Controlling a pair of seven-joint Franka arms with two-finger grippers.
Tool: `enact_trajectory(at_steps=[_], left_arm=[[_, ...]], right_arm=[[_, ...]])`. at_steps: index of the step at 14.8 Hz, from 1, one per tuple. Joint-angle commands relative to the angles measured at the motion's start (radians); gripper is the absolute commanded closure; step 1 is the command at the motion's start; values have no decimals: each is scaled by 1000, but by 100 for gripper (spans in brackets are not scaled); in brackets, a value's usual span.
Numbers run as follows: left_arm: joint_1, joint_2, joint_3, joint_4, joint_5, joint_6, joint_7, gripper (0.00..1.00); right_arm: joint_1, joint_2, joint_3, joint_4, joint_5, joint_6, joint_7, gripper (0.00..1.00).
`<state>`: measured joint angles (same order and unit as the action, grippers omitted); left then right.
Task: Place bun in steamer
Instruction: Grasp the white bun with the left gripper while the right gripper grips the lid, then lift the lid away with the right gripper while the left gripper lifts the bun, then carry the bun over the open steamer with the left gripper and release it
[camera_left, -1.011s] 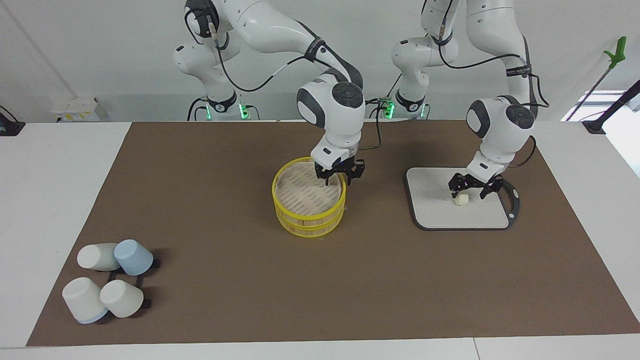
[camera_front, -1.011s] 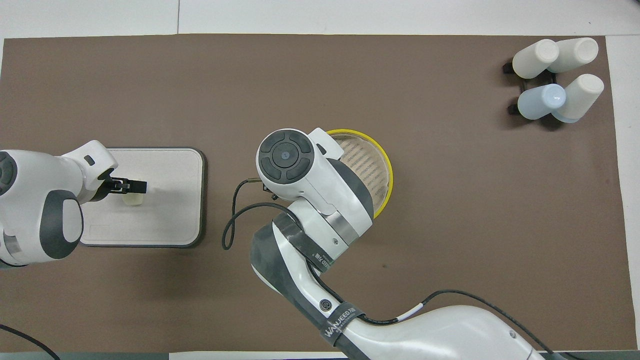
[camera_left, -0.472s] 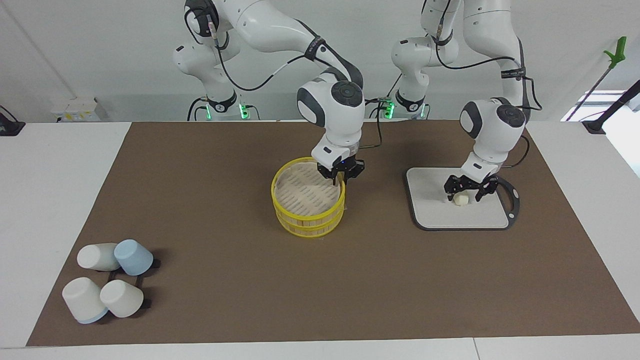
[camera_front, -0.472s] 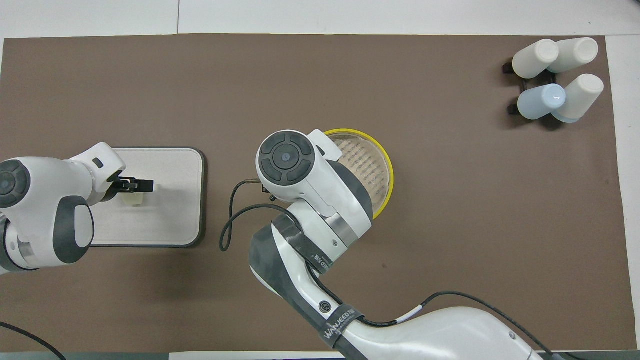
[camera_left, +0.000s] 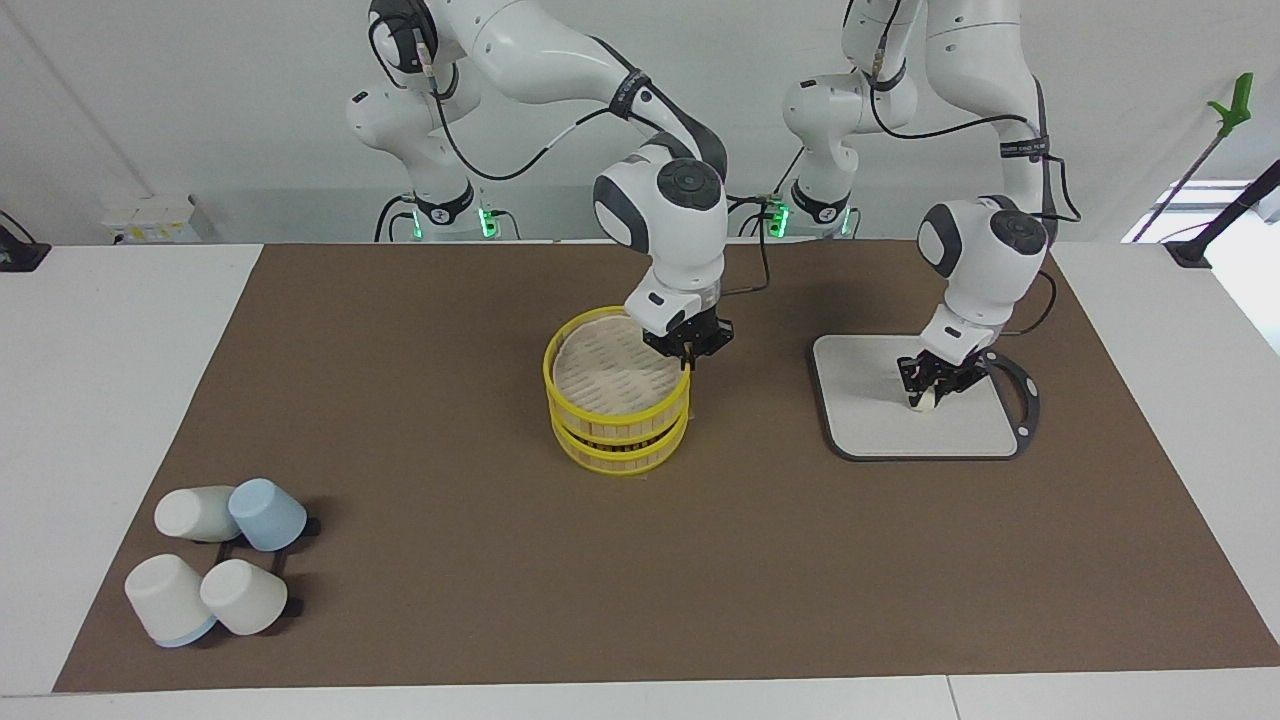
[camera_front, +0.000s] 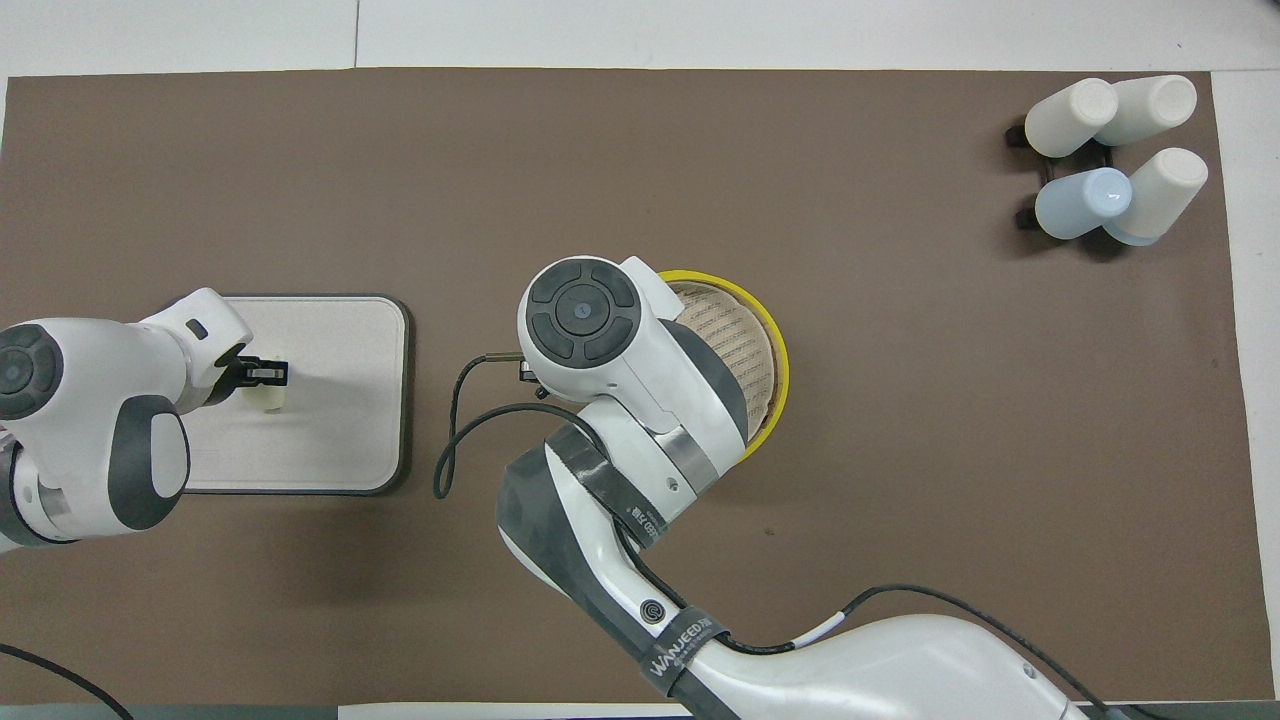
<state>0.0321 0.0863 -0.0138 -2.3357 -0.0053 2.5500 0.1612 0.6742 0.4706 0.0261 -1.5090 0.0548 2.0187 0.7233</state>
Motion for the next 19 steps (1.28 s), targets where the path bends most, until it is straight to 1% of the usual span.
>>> enact_trajectory(at_steps=[1,2,3,4,6,8,10,11,12,13,15,17,19], left_arm=[[-5,-16,6,-14,-16,4,-2,76],[-9,-14,6,2,-16,-14,-8,76],[-12,-13,6,33,-16,-58,-17,76],[-18,-14,2,76,-18,-124,-40,76],[-73,1,2,197,-18,-270,-145,76],[-159,39,-2,338,-18,-397,-324,76],[-280,94,-2,502,-21,-512,-550,76],[-337,119,-2,577,-27,-560,-633,76],[-391,139,-2,631,-51,-577,-708,76],[-441,147,0,651,-61,-571,-774,76],[-555,153,0,653,-59,-532,-900,76],[-642,162,2,641,-53,-469,-988,76],[-716,217,3,648,-41,-432,-1048,76]], right_arm=[[-21,-23,-3,15,7,-75,-8,100],[-37,-15,-9,79,3,-151,-36,100],[-83,-21,-9,110,5,-206,-107,100],[-125,-30,-9,116,6,-245,-176,100],[-214,-98,-12,116,5,-343,-307,100],[-289,-144,-12,112,5,-437,-434,100],[-336,-182,-14,80,-3,-504,-491,100],[-364,-197,-14,50,-19,-533,-513,100],[-390,-216,-14,17,-29,-550,-545,100],[-412,-230,-14,4,-29,-555,-583,100],[-455,-234,-14,-13,-39,-557,-674,100],[-478,-234,-14,-13,-43,-552,-700,100],[-493,-234,-12,-14,-41,-554,-706,100]])
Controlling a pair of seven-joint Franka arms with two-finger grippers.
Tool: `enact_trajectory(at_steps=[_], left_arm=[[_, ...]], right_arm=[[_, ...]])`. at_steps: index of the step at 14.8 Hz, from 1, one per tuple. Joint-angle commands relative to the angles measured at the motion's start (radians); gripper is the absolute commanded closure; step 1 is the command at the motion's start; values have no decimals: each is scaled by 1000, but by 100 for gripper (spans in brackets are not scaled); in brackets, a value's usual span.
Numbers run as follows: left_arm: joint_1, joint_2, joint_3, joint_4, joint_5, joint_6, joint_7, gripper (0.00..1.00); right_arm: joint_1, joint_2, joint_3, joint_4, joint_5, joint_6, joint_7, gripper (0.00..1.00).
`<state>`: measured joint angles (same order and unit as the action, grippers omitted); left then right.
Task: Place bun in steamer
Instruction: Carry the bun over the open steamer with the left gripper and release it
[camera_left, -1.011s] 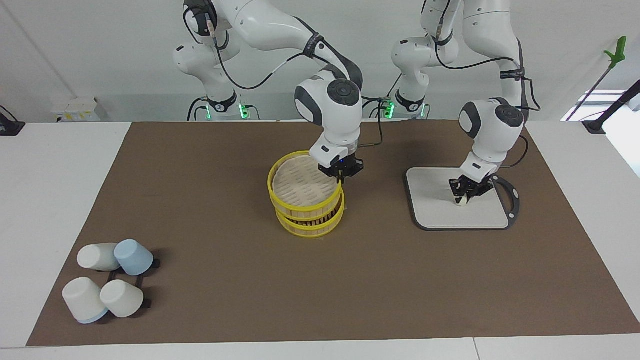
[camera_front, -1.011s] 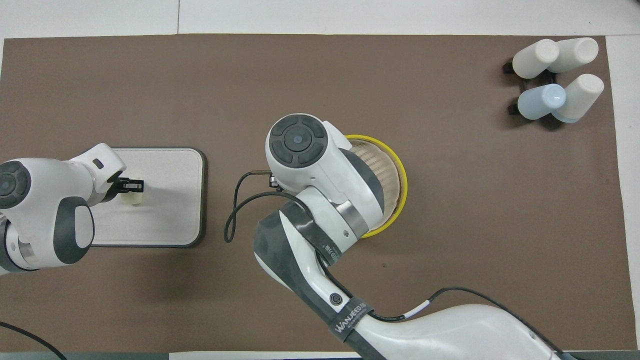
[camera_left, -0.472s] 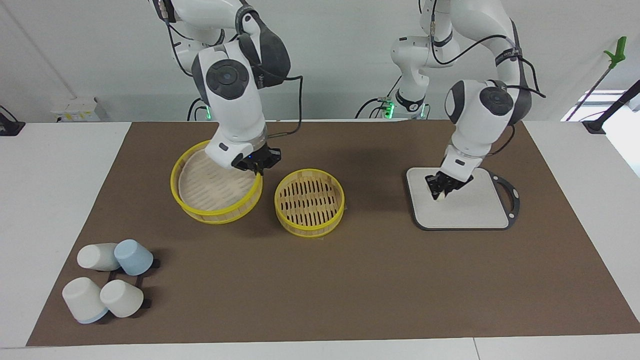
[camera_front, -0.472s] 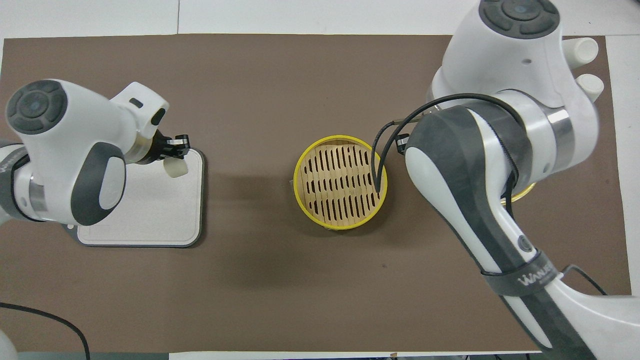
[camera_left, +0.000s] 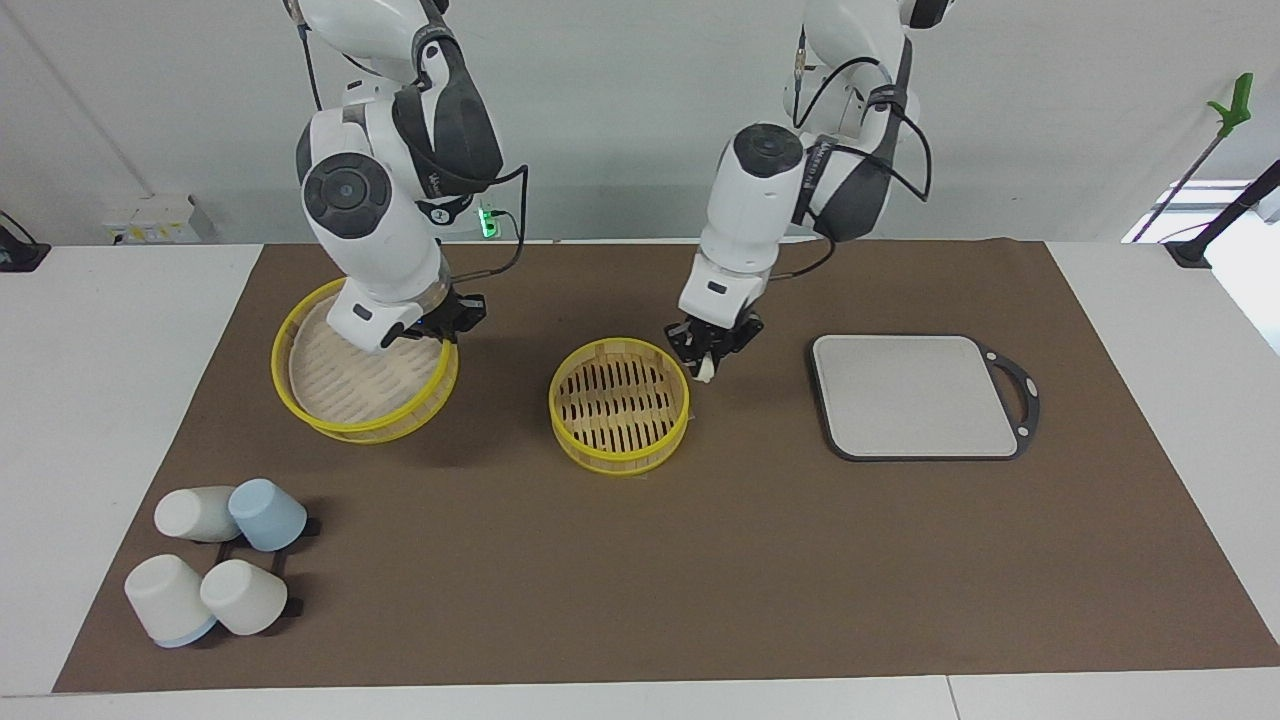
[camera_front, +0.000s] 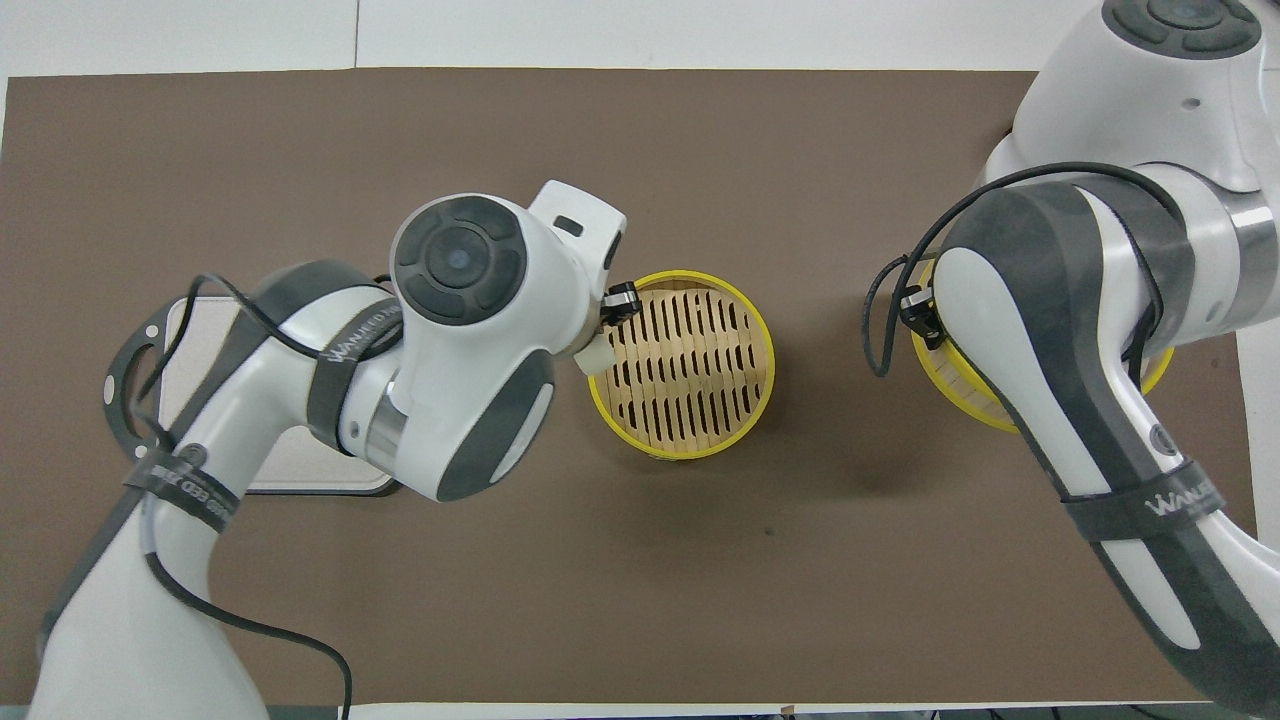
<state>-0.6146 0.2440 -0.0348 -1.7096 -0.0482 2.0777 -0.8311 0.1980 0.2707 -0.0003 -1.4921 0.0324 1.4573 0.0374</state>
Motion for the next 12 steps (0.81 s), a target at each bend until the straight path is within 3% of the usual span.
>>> enact_trajectory(at_steps=[1,5,10,11,12], left_arm=[[-103,90,24,24,26,62,-84,76],[-152,147,23,-51,119,203,-108,74],[-165,181,23,-56,125,229,-108,70],[-166,181,23,-56,125,228,-109,60],[-165,181,23,-56,125,223,-112,34]], right_arm=[[-17,-33,13,-28,-19,9,-21,100],[-14,-33,14,-30,-19,12,-19,100],[-5,-33,14,-30,-19,17,-14,100],[-5,-33,14,-30,-19,18,-14,100],[-5,-33,14,-30,-19,20,-14,100]])
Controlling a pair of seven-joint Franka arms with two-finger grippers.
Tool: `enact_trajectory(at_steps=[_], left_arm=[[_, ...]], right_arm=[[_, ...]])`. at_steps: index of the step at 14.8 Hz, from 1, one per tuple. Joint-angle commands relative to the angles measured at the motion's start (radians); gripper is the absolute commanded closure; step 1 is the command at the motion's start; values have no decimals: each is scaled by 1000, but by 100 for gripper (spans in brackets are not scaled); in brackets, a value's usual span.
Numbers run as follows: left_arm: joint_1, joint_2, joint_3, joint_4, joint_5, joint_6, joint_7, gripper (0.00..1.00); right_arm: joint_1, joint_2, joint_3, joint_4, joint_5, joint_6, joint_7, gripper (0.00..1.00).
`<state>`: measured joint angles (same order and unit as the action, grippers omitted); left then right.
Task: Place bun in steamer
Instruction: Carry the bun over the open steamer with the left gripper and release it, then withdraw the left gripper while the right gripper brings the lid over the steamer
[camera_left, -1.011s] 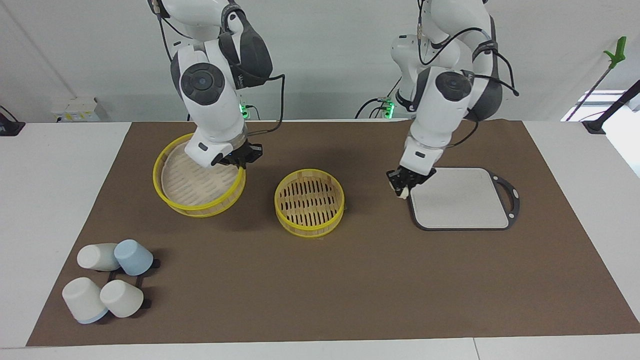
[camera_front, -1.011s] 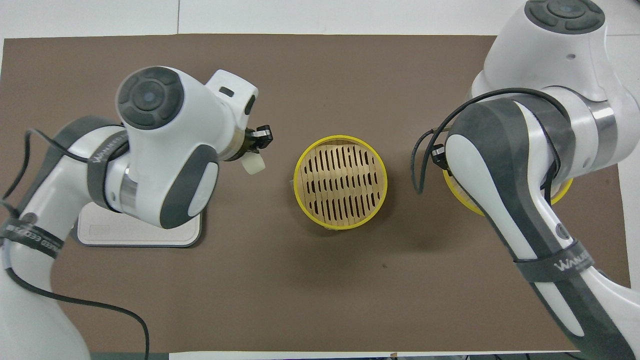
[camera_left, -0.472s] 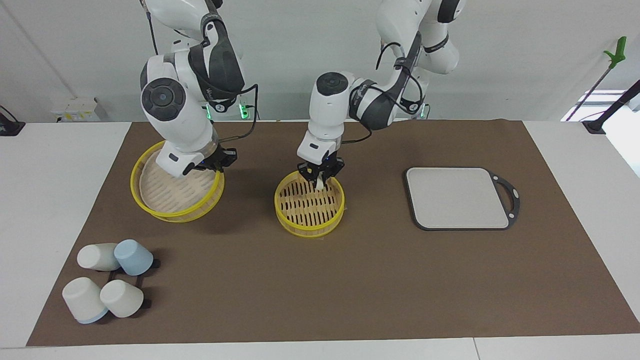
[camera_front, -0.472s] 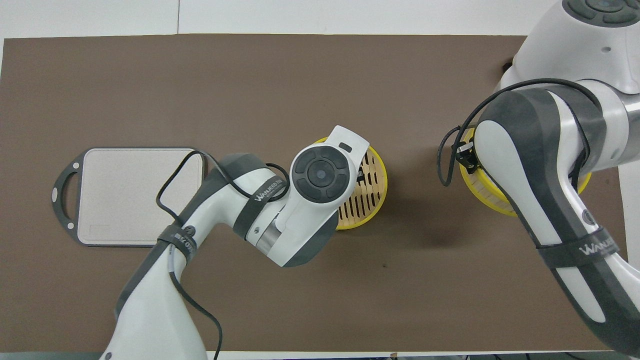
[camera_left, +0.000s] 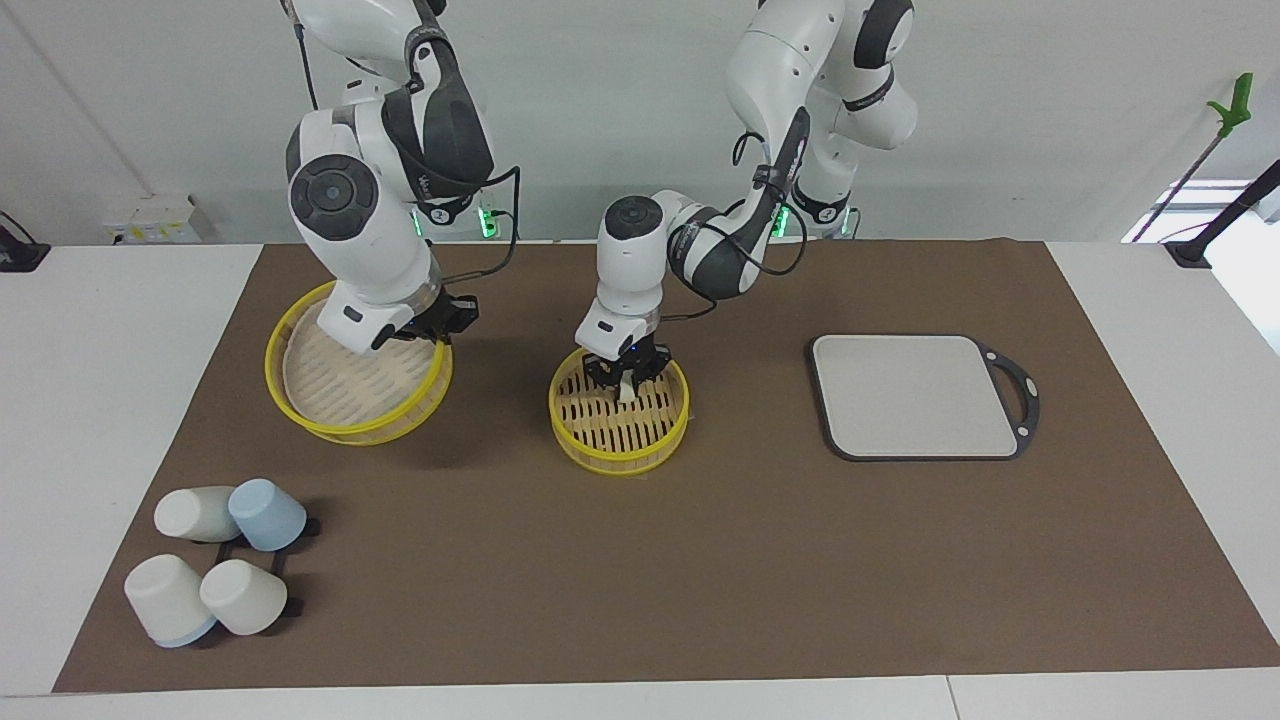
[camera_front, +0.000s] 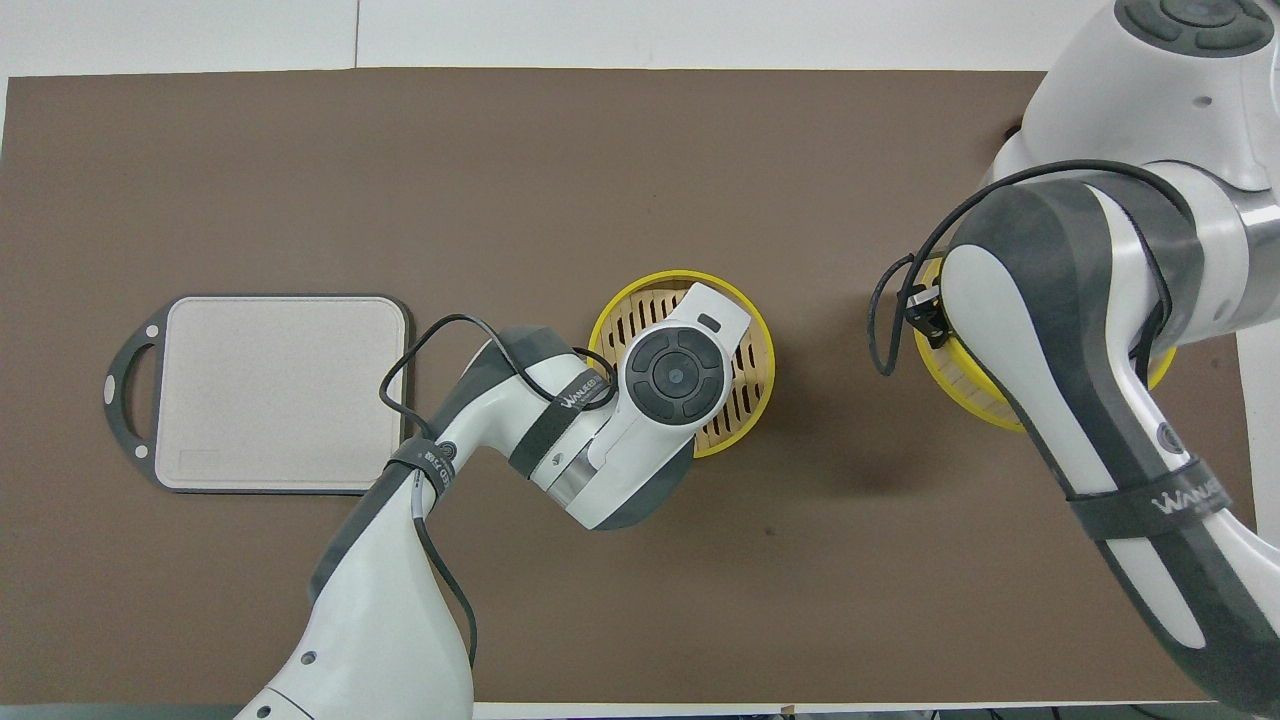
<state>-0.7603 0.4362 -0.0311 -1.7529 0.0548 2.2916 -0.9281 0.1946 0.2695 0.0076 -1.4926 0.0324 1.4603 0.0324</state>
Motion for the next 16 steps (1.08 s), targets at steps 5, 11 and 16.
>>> enact_trajectory(at_steps=[5,11,16], left_arm=[[-4,-51,17,-8,19,-41,-14,0],[195,-282,16,-16,-15,-312,99,0],[502,-421,16,-8,-73,-510,513,0]], right_arm=[[0,-32,6,-28,-19,20,-8,100],[78,-26,11,-29,0,162,48,100],[314,81,9,46,35,317,396,100]])
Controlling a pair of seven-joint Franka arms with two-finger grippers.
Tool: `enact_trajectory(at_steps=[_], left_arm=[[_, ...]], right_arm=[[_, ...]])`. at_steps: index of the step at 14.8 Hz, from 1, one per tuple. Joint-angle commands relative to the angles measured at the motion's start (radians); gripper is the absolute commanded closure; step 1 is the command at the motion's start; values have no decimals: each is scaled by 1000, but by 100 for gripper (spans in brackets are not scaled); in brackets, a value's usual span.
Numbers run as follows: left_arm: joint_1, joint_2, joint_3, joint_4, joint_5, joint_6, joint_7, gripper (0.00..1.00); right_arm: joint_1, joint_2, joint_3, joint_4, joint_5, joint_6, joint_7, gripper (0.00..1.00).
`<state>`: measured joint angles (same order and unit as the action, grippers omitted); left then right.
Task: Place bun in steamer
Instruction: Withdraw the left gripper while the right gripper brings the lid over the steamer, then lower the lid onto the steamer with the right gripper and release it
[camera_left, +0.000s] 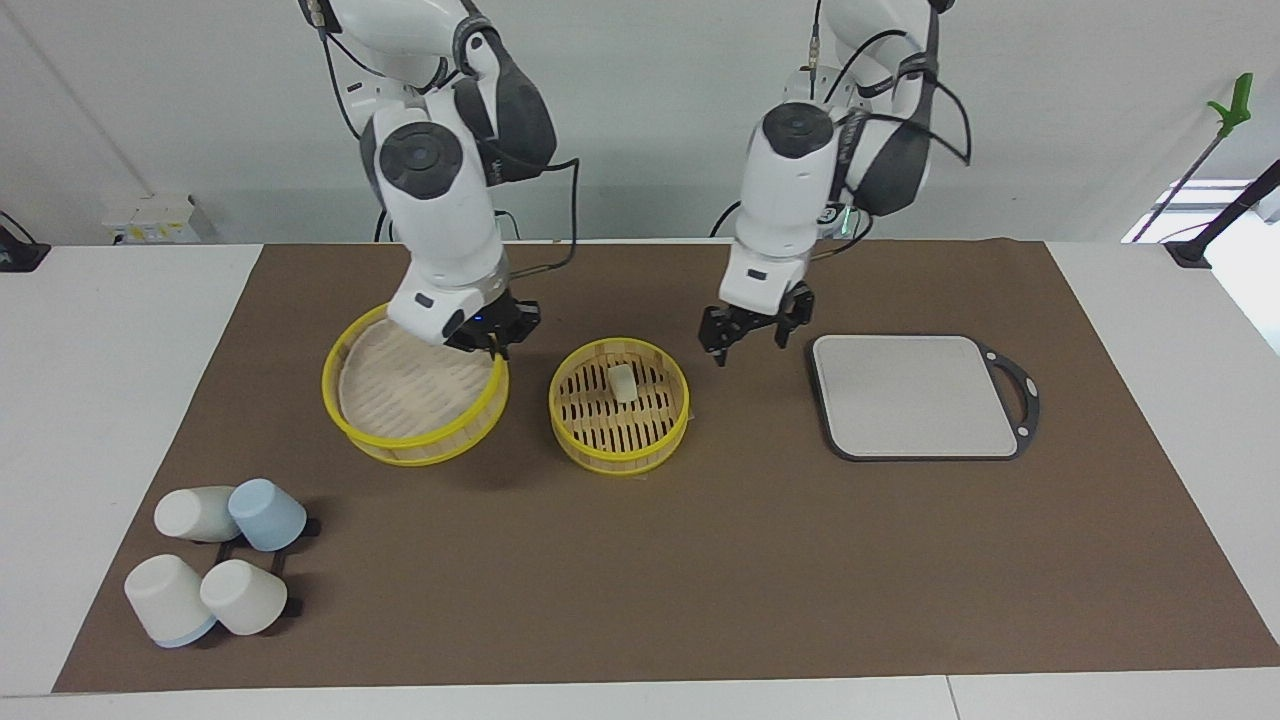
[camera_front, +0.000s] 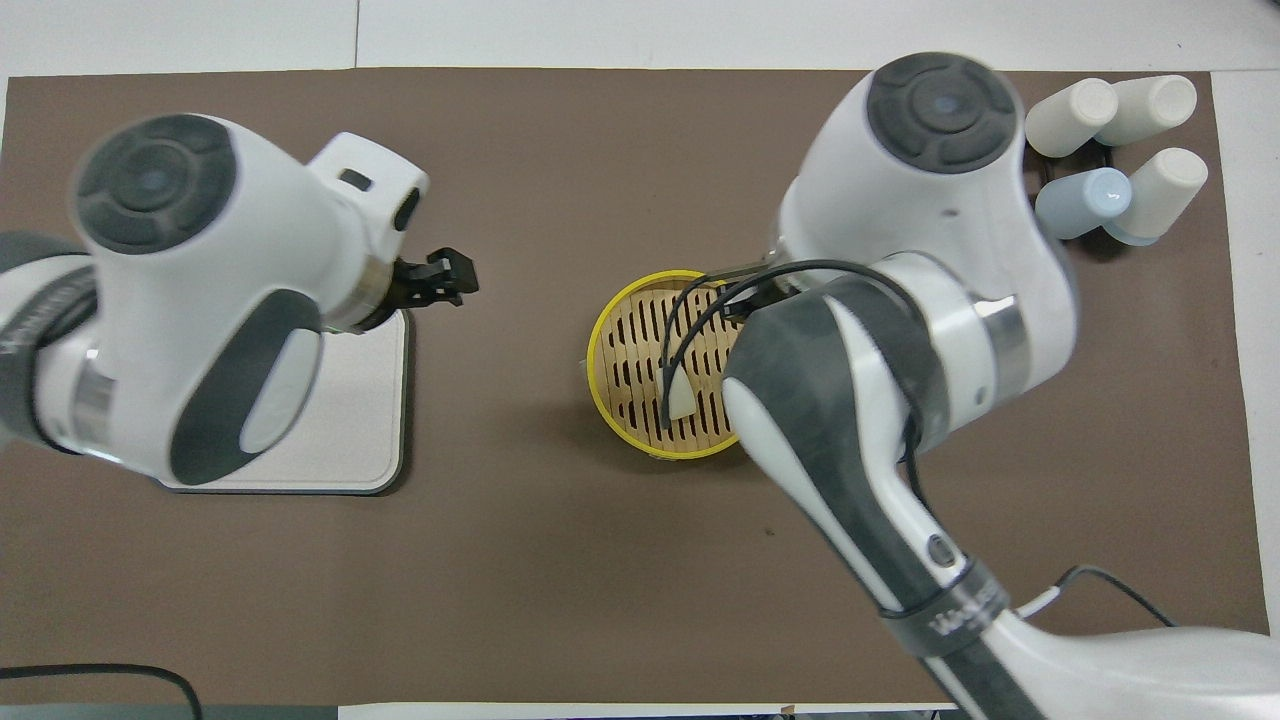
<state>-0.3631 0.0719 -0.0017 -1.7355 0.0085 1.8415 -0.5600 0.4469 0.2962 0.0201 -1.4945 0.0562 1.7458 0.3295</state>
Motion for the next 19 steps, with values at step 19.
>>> enact_trajectory(at_steps=[19], left_arm=[[325,-161,0,-24,-27,-202,540,0]], right_arm=[[231,162,0,-7,10,284,309,100]])
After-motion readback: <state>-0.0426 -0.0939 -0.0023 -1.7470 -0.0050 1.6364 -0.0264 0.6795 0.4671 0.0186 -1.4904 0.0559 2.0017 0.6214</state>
